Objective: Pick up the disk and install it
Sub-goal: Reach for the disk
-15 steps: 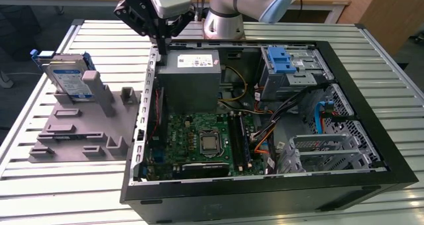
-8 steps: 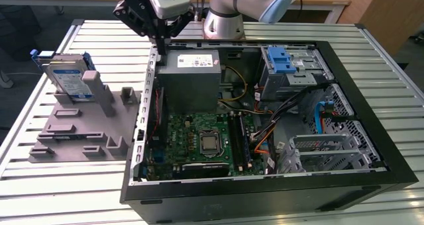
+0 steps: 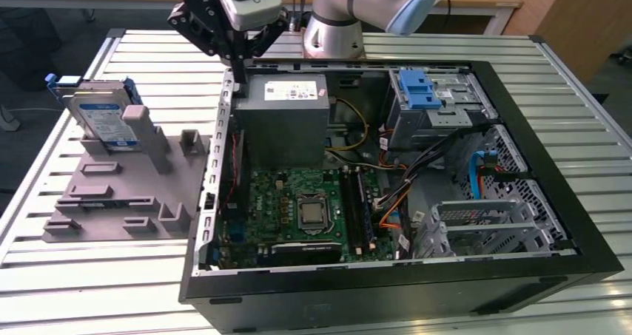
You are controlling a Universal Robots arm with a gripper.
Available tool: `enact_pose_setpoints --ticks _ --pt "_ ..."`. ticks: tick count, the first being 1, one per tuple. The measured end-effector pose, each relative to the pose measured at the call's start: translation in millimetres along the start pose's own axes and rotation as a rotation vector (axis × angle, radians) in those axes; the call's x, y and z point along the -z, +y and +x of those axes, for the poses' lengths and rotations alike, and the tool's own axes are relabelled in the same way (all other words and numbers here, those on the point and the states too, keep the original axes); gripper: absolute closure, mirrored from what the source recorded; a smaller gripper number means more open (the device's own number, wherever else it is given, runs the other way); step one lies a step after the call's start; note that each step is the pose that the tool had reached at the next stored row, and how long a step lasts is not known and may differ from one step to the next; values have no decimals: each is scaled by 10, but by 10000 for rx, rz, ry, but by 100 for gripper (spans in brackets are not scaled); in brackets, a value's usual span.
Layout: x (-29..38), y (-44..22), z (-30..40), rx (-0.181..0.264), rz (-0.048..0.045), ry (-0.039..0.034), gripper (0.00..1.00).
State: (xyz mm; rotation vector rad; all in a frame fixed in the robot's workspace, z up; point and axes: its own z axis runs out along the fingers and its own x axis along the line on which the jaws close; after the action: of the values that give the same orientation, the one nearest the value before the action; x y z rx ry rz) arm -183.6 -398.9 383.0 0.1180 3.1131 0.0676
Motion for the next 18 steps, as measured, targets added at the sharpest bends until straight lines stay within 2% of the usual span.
enact_pose_setpoints --ticks 3,5,16,17,18 --pt "0 -1 6 0 0 0 89" --pt "-4 -4 54 0 0 0 89" --pt "-5 -5 60 1 0 0 89" --pt "-35 -17 201 0 0 0 89" --pt "-35 -17 203 0 0 0 89"
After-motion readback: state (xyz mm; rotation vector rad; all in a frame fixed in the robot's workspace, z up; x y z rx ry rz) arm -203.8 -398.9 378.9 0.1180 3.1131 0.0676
